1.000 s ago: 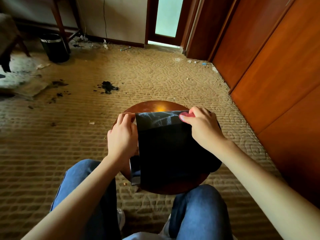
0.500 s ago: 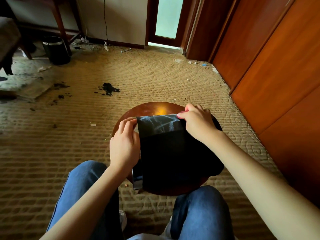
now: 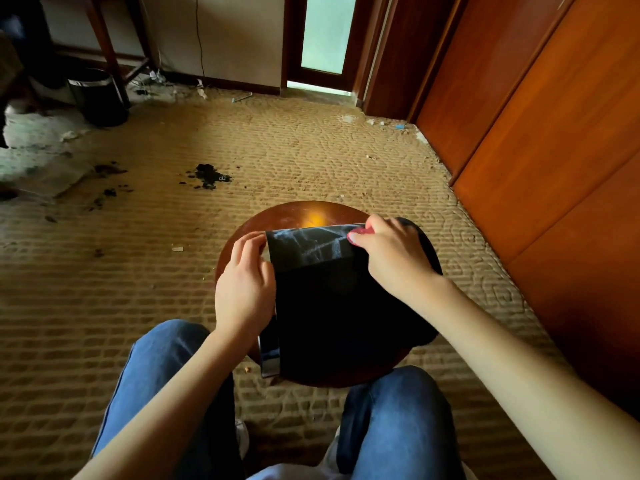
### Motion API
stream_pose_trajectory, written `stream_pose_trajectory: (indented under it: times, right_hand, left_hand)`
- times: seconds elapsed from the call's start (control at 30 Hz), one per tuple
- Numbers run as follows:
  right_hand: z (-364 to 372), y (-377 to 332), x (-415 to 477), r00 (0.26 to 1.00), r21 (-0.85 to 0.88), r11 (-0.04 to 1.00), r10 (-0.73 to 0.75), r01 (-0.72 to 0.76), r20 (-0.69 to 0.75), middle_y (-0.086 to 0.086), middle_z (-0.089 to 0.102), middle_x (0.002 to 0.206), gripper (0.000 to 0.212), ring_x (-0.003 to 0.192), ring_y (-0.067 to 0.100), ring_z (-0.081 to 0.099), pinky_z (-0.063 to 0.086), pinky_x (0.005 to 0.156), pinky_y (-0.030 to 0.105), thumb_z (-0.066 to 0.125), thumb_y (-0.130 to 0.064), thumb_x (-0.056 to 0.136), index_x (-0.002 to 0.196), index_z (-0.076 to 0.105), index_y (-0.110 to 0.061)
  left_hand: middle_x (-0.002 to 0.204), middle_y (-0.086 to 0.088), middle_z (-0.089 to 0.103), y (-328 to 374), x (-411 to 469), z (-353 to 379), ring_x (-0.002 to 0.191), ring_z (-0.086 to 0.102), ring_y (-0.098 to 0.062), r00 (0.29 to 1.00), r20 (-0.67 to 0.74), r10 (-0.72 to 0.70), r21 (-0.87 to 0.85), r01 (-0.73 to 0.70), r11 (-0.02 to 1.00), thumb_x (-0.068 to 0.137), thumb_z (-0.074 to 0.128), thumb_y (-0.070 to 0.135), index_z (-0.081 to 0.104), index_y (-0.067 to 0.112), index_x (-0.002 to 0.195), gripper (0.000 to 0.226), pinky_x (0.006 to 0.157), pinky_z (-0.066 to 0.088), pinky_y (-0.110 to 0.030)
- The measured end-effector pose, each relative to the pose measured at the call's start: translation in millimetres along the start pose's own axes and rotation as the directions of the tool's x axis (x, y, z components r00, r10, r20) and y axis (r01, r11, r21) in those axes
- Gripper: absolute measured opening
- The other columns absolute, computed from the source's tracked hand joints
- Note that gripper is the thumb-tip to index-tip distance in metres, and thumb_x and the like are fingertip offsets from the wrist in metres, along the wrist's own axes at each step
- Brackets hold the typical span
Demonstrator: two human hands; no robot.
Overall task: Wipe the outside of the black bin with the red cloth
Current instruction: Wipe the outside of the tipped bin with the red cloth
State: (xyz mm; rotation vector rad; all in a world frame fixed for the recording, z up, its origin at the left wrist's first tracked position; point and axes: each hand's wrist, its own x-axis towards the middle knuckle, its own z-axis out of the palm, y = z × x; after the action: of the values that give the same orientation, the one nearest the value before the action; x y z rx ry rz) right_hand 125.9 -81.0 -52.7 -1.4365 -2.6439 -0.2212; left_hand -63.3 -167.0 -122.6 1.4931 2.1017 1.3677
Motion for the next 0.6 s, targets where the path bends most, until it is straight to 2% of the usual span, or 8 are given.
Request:
stream_pose_trajectory:
  times: [0.07, 0.17, 0.23, 0.3, 0.37, 0.43, 0.5, 0.6]
  right_hand:
    - [-3, -7, 21, 0.996, -0.008, 0.999, 0.049, -0.049, 0.073, 0.006, 0.045, 0.119, 0.041, 0.114, 0.031, 0.041, 0.034, 0.094, 0.041, 0.045, -0.005, 0.092, 0.124, 0.060, -0.025]
    - [-4, -11, 18, 0.996, -0.102, 0.994, 0.053, -0.045, 0.073, 0.007, 0.043, 0.124, 0.041, 0.116, 0.032, 0.040, 0.032, 0.096, 0.041, 0.044, -0.005, 0.091, 0.128, 0.055, -0.021]
    - [-3, -8, -7, 1.000, -0.142, 0.990, -0.001, -0.002, -0.018, 0.011, 0.049, 0.117, 0.047, 0.105, 0.035, 0.047, 0.038, 0.086, 0.043, 0.054, 0.000, 0.082, 0.126, 0.056, -0.016]
    - [-2, -4, -35, 0.996, -0.107, 0.994, -0.044, 0.035, -0.078, 0.013, 0.057, 0.098, 0.055, 0.081, 0.037, 0.055, 0.044, 0.067, 0.042, 0.068, 0.007, 0.063, 0.115, 0.066, -0.011]
    - [4, 1, -53, 0.993, -0.077, 0.995, -0.073, 0.067, -0.088, 0.013, 0.058, 0.088, 0.059, 0.069, 0.036, 0.055, 0.042, 0.058, 0.038, 0.072, 0.010, 0.054, 0.110, 0.069, -0.009]
    - [2, -1, -51, 0.996, -0.035, 0.997, -0.071, 0.068, -0.062, 0.013, 0.057, 0.094, 0.056, 0.076, 0.037, 0.055, 0.041, 0.063, 0.039, 0.068, 0.010, 0.064, 0.116, 0.067, -0.012]
    - [-3, -6, -31, 0.999, -0.021, 0.999, -0.033, 0.032, -0.034, 0.010, 0.052, 0.111, 0.050, 0.097, 0.036, 0.050, 0.038, 0.078, 0.041, 0.056, 0.005, 0.081, 0.126, 0.059, -0.018]
    - [-5, -16, 11, 0.999, -0.017, 1.000, 0.015, -0.014, 0.051, 0.007, 0.045, 0.119, 0.040, 0.113, 0.031, 0.041, 0.032, 0.091, 0.039, 0.045, -0.003, 0.090, 0.124, 0.059, -0.020]
  left_hand:
    - [0.136, 0.003, 0.049, 0, -2, -1, 0.113, 0.056, -0.020, 1.000, -0.001, 0.012, 0.012, -0.012, 1.000, 0.087, 0.030, 0.028, 0.051, 0.015, 0.128, 0.048, 0.091, 0.050, -0.040]
    - [0.135, 0.007, 0.048, -1, 4, -2, 0.110, 0.058, -0.020, 1.000, 0.006, -0.010, 0.016, 0.009, 1.000, 0.087, 0.031, 0.029, 0.051, 0.020, 0.127, 0.045, 0.088, 0.051, -0.041]
    - [0.135, 0.007, 0.049, 0, 10, -1, 0.110, 0.057, -0.020, 0.999, 0.013, -0.039, 0.002, 0.039, 0.999, 0.088, 0.031, 0.030, 0.051, 0.021, 0.126, 0.044, 0.089, 0.050, -0.041]
    - [0.134, 0.006, 0.049, 0, 12, 0, 0.112, 0.055, -0.020, 0.998, 0.013, -0.053, -0.038, 0.054, 0.998, 0.090, 0.033, 0.027, 0.051, 0.020, 0.125, 0.041, 0.092, 0.048, -0.040]
    - [0.132, 0.004, 0.050, 0, 12, 2, 0.114, 0.054, -0.019, 0.999, 0.008, -0.052, -0.058, 0.052, 0.997, 0.090, 0.033, 0.025, 0.051, 0.018, 0.125, 0.041, 0.094, 0.047, -0.039]
    - [0.132, 0.003, 0.050, 0, 9, 3, 0.115, 0.054, -0.019, 0.999, 0.006, -0.047, -0.064, 0.047, 0.997, 0.087, 0.031, 0.027, 0.051, 0.016, 0.126, 0.045, 0.095, 0.047, -0.040]
    - [0.133, 0.002, 0.050, 1, 6, 3, 0.115, 0.054, -0.019, 0.999, 0.006, -0.040, -0.066, 0.040, 0.997, 0.087, 0.031, 0.028, 0.051, 0.015, 0.126, 0.046, 0.096, 0.047, -0.042]
    - [0.134, 0.002, 0.049, 2, 0, 0, 0.114, 0.054, -0.020, 1.000, 0.007, -0.018, -0.051, 0.019, 0.999, 0.087, 0.031, 0.027, 0.051, 0.015, 0.127, 0.046, 0.095, 0.048, -0.042]
